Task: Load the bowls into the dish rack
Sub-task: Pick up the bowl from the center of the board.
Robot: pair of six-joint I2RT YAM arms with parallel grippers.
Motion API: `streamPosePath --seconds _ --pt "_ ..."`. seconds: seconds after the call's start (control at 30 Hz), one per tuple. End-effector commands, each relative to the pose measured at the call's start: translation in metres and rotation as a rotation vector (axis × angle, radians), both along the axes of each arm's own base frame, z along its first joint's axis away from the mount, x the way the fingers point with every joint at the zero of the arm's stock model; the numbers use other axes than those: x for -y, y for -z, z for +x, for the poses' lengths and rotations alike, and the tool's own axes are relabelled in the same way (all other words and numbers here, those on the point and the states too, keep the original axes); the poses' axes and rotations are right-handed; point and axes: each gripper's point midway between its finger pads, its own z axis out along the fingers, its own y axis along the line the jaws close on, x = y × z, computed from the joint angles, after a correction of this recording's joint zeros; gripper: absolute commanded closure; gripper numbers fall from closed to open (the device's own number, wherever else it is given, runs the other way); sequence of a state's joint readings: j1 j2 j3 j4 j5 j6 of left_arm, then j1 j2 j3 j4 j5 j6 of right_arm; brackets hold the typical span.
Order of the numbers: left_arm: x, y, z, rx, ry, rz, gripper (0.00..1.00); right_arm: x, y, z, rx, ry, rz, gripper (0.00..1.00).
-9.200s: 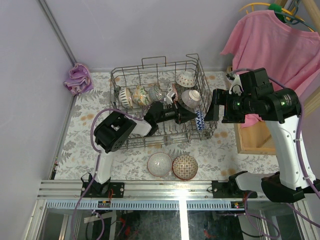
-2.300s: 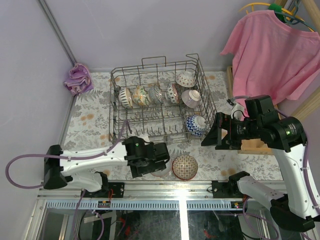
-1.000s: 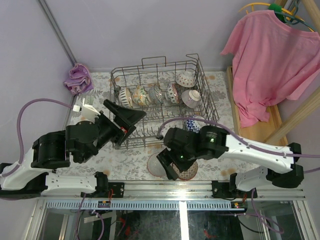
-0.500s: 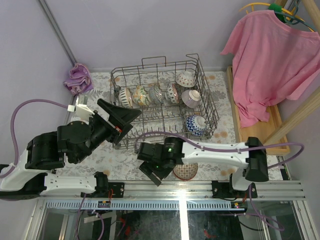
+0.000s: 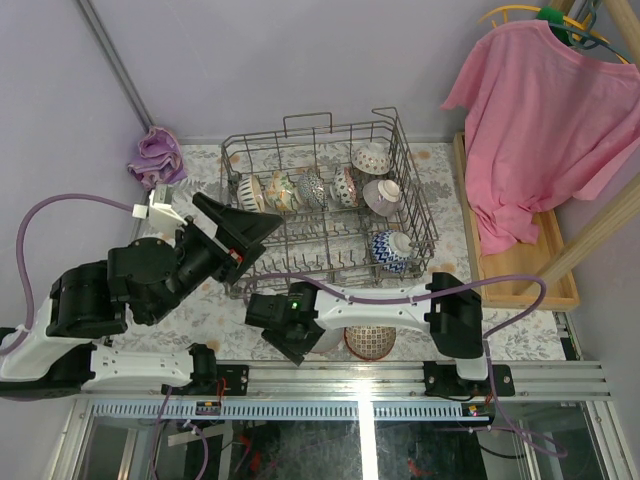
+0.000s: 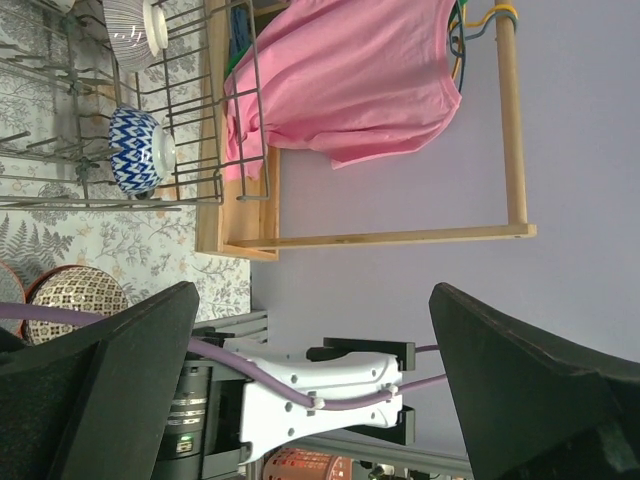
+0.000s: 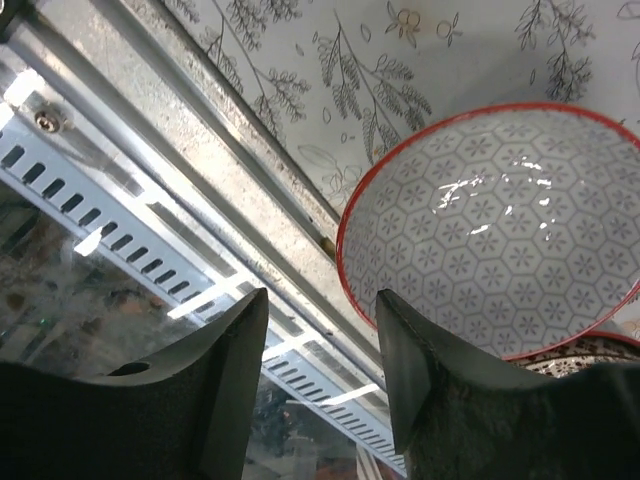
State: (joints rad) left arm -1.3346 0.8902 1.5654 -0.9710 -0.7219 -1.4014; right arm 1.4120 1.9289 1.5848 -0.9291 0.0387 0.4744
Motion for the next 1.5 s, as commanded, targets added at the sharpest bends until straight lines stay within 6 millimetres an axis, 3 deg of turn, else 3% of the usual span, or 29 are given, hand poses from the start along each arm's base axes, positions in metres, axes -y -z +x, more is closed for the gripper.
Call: streamPosePath --seconds 0.0,0.27,0.47,0.6,0.7,0.83,0.97,1.13,1.23,1.33,1.47 --pt "-0.001 -0.021 0.003 0.032 -0.016 -0.048 0.00 -0.014 -0.001 0.014 0.079 -0.032 0.020 0.47" --pt "-0.003 -0.023 0.001 0.027 -0.008 -0.045 0.00 -0.018 0.021 0.017 0.088 -0.048 -0.021 0.52" --pt "-0.003 -0.021 0.001 0.027 -0.008 -0.040 0.00 -0.018 0.031 0.018 0.087 -0.057 -0.047 0.60" --pt "-0.006 -0.020 0.001 0.026 -0.014 -0.044 0.00 -0.016 0.035 0.018 0.087 -0.064 -0.063 0.77" --pt "-0.010 -0.018 0.001 0.025 -0.022 -0.049 0.00 -0.025 0.017 0.020 0.096 -0.078 -0.021 0.96" --pt "-0.016 -0.016 0.002 0.017 -0.041 -0.062 0.00 -0.037 -0.018 0.013 0.068 -0.142 0.070 1.00" --pt "-0.021 -0.016 0.004 0.017 -0.062 -0.071 0.00 -0.038 -0.072 0.001 0.027 -0.225 0.174 1.00" --pt "-0.023 -0.024 0.009 0.047 -0.088 -0.082 0.00 -0.014 -0.149 -0.011 -0.027 -0.279 0.314 1.00" --pt "-0.022 -0.032 0.013 0.071 -0.107 -0.094 0.00 0.007 -0.176 -0.015 -0.173 -0.253 0.408 1.00" --pt "-0.020 -0.036 0.016 0.085 -0.119 -0.080 0.00 0.017 -0.216 0.004 -0.231 -0.182 0.551 1.00" --pt "-0.015 -0.036 0.017 0.087 -0.119 -0.068 0.00 0.008 -0.272 0.035 -0.265 -0.146 0.776 1.00"
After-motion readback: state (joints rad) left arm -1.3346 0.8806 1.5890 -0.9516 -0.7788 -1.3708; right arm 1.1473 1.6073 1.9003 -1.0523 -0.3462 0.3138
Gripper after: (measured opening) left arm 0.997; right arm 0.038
